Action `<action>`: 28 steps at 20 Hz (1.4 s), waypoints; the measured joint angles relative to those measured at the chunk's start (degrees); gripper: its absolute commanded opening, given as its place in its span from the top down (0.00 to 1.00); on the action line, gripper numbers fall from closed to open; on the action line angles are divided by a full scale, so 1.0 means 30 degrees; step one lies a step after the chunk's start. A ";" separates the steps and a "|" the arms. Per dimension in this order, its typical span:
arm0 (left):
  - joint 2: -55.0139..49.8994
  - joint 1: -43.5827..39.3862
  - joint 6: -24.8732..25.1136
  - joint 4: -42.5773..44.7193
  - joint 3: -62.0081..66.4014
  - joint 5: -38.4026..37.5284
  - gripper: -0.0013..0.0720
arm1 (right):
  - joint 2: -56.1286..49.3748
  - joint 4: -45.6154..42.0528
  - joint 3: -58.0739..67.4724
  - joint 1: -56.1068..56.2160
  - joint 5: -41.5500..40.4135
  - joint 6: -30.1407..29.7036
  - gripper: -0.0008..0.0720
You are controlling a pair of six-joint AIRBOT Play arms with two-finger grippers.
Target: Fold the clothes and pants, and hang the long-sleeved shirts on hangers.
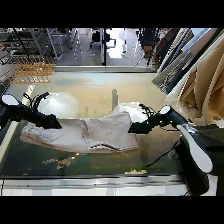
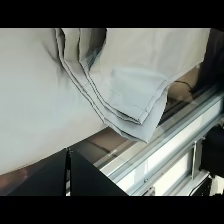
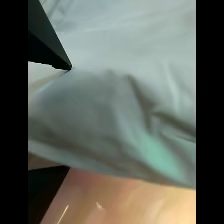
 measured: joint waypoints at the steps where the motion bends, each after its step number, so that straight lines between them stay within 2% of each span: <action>1: 0.0000 -0.0058 0.0000 -0.0015 0.0000 0.0000 0.97 | -0.0539 0.0423 0.0102 0.0204 -0.0175 -0.0393 0.22; 3: 0.0007 -0.0153 -0.0007 -0.0015 0.0000 -0.0022 0.97 | -0.1413 0.0984 0.0510 0.0583 -0.0488 -0.0889 0.96; 5: 0.0007 -0.0211 0.0000 0.0007 0.0000 -0.0015 0.97 | -0.1727 0.1056 0.1086 0.0648 -0.0474 -0.0998 0.97; 7: 0.0007 -0.0240 0.0000 0.0342 -0.0022 0.0000 0.97 | -0.1239 0.0175 0.1530 0.0386 -0.0204 -0.0291 0.97; 10: 0.0015 -0.0328 0.0000 0.1545 -0.0597 0.0452 0.97 | 0.1129 -0.3585 0.1865 -0.0517 0.0022 0.2433 0.97; 14: -0.0087 -0.0750 0.0277 0.2091 -0.2448 0.2681 0.97 | 0.4860 -0.9486 0.2215 -0.1552 0.1472 0.6200 0.97; 17: -0.0889 -0.1501 0.0692 0.1676 -0.3249 0.4932 0.97 | 0.6492 -1.1278 0.3475 -0.0780 0.3075 0.8313 0.97; 20: -0.2069 -0.2142 0.0597 0.1457 -0.3526 0.6958 0.97 | 0.7060 -1.1183 0.5129 0.2390 0.3264 1.0389 0.97; 23: -0.1967 -0.1982 0.0423 0.1443 -0.3264 0.7060 0.97 | 0.6477 -1.0907 0.5901 0.6798 0.1137 1.2546 0.97; 25: -0.0743 -0.1282 0.0357 0.1326 -0.2710 0.5231 0.97 | 0.5129 -1.0695 0.6127 0.9646 -0.1188 1.3646 0.97; 27: 0.0984 -0.0466 0.0124 0.1304 -0.2390 0.3191 0.97 | 0.3060 -0.9938 0.6390 1.2167 -0.4692 1.4214 0.97; 28: 0.1880 -0.0109 -0.0051 0.1304 -0.2302 0.2273 0.97 | 0.1953 -0.9471 0.6761 1.3100 -0.6433 1.4280 0.87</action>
